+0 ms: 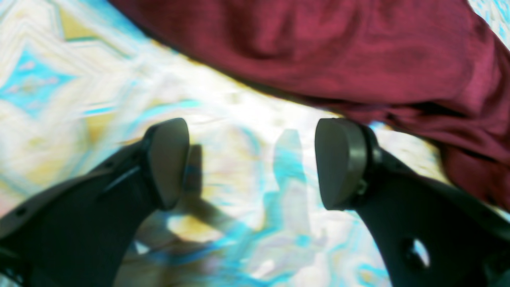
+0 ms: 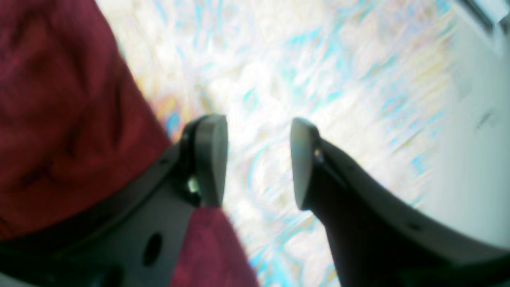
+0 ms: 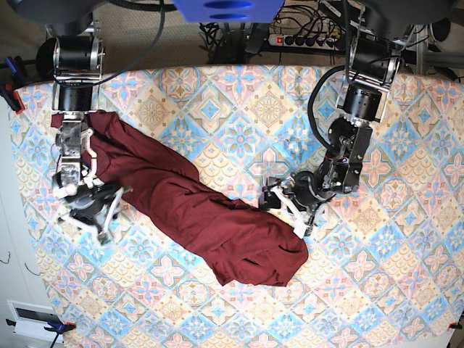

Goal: Layout the t-shirt on the table in an organized manner, then fold the t-shirt properly
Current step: 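Release the shirt and move both grippers to its middle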

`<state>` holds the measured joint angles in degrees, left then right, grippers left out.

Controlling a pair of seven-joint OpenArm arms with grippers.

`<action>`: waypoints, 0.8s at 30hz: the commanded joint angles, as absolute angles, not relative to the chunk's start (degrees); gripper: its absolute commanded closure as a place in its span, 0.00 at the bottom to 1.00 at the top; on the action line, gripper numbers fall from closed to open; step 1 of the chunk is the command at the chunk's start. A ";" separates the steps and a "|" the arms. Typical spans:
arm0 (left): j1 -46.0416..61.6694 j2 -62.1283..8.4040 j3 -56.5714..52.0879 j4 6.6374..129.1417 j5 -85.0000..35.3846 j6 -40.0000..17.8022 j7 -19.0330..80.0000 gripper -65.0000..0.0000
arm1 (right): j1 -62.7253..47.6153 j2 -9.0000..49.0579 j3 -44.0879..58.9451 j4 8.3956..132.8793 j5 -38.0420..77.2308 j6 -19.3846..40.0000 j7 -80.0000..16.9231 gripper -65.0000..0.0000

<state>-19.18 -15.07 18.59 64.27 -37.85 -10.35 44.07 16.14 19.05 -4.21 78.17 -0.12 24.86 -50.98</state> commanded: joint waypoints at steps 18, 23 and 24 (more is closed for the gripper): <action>-20.70 -5.32 18.51 65.36 -45.93 -10.59 43.03 0.25 | 14.90 15.25 -25.10 77.49 2.42 24.75 -51.30 0.61; -21.05 -4.79 18.51 65.36 -44.00 -10.59 42.77 0.25 | 11.21 14.64 -29.41 87.60 7.96 24.75 -55.60 0.61; -21.23 -4.79 18.59 65.27 -42.77 -10.59 42.77 0.25 | 10.59 14.64 -29.41 88.84 8.31 24.75 -55.96 0.61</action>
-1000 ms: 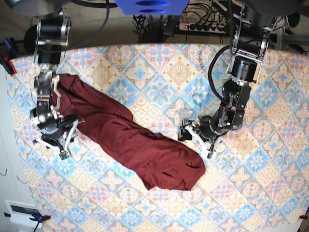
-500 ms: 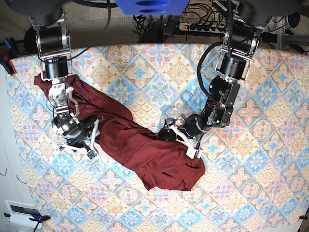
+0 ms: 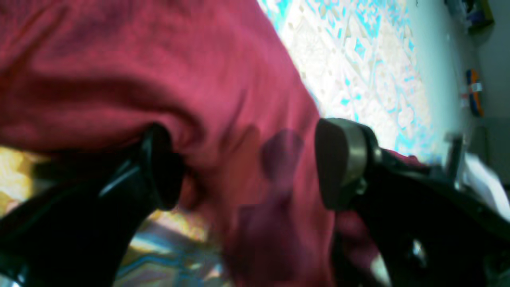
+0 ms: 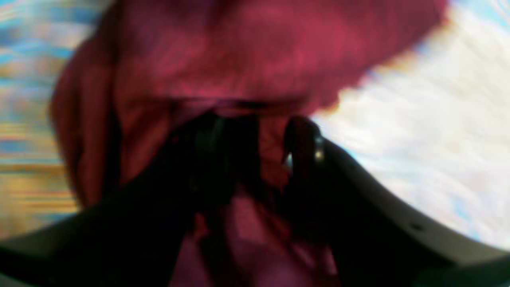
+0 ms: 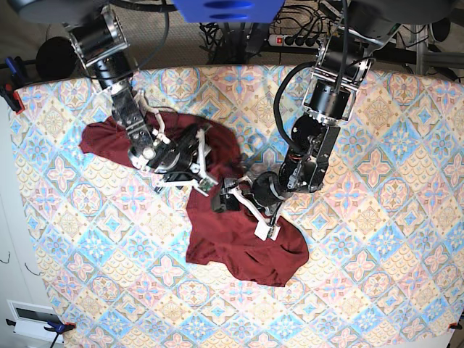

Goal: Layout the t-shirt on the table in an organized manner, then fold the t-shirt properly
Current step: 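Release the shirt and move both grippers to its middle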

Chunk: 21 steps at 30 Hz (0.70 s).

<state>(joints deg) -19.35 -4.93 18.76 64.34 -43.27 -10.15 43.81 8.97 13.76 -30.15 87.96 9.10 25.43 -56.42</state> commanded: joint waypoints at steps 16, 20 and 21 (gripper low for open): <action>-17.63 -13.76 26.95 65.10 -18.59 -10.59 43.21 0.91 | 15.25 14.46 -22.02 87.43 8.66 24.75 -55.87 0.62; -17.54 -17.36 26.77 65.10 -18.59 -10.51 43.21 1.00 | 18.24 11.47 -21.67 84.09 8.75 24.75 -53.93 0.62; -17.19 -18.15 26.77 65.10 -18.59 -10.51 43.21 1.00 | 18.95 10.68 -21.67 83.21 8.75 24.75 -53.93 0.62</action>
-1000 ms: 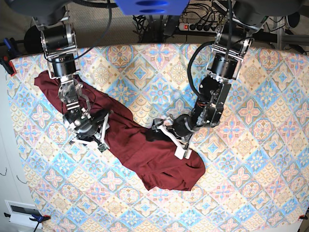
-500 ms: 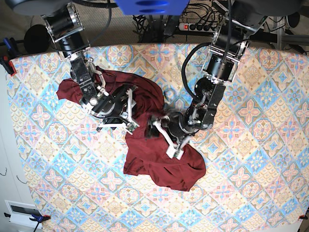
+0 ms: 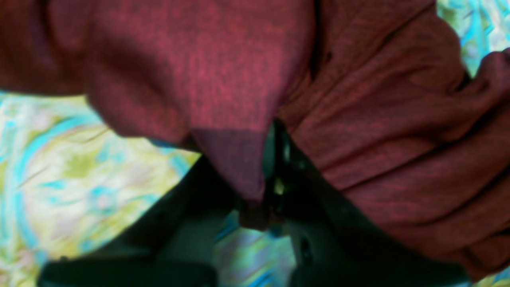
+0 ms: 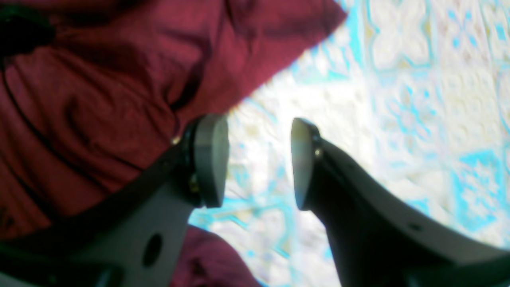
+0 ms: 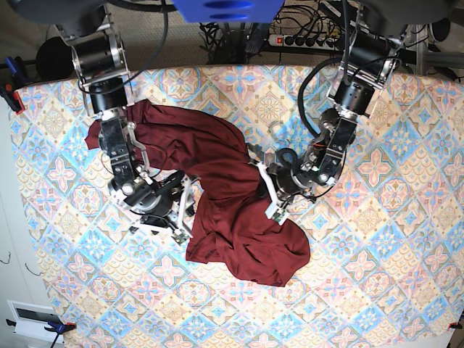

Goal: Layout the t-shirt on the table in an organized manner, then fold the t-shirt properly
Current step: 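Release the shirt and move both grippers to its middle, then grasp the shirt body with both grippers and lift it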

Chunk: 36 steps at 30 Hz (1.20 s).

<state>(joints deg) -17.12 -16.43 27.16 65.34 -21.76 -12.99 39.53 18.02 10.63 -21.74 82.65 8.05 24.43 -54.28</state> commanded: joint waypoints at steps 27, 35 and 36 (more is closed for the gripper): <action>-2.24 -21.58 10.68 77.41 -18.68 -10.59 43.21 1.00 | 24.22 -4.44 -23.69 73.10 8.66 24.66 -51.21 0.61; -2.15 -21.41 10.68 77.41 -18.77 -10.59 43.21 1.00 | 24.57 -7.25 -29.32 70.02 8.66 24.66 -50.77 0.61; -2.15 -21.41 10.68 77.49 -18.77 -10.59 43.21 1.00 | 24.57 -7.34 -29.93 68.62 8.66 24.66 -50.59 0.61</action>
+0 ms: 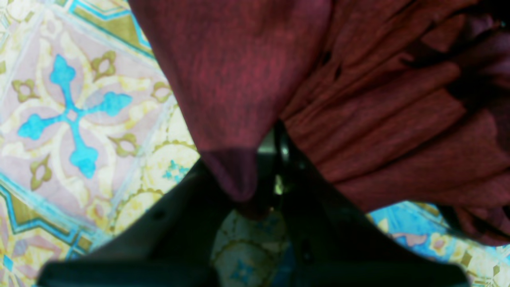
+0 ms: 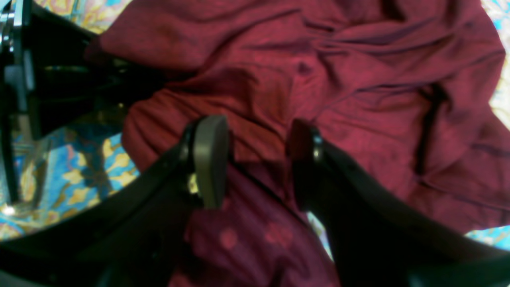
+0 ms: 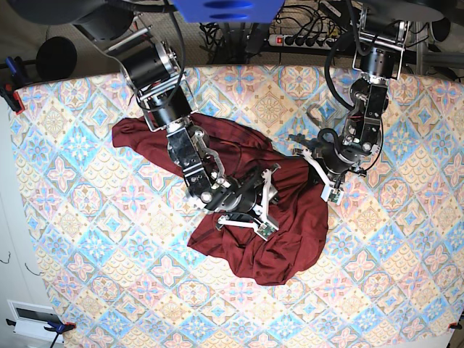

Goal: Layout the t-shirt on the table in an organized manner, then fold the t-shirt properly
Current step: 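Grasp the shirt body with both grippers and lift it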

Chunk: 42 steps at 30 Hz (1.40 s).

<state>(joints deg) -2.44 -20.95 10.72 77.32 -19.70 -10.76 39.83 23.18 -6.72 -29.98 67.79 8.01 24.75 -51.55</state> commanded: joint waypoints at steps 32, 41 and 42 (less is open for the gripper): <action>8.66 -22.90 -4.97 89.10 -36.18 -10.59 43.30 1.00 | 25.89 -6.90 -30.90 61.85 8.57 24.66 -47.25 1.00; 9.45 -22.99 -9.54 89.19 -44.00 -10.59 43.30 1.00 | 21.93 -2.86 -27.56 79.96 8.66 24.66 -53.58 0.99; 9.63 -22.99 -9.89 89.19 -44.35 -10.59 43.30 1.00 | 21.76 -1.89 -26.15 80.22 8.66 24.75 -53.58 0.99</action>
<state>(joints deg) 9.72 -21.89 -8.67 88.42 -45.06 -11.64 43.99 19.18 -2.68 -27.38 78.70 10.83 26.22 -54.26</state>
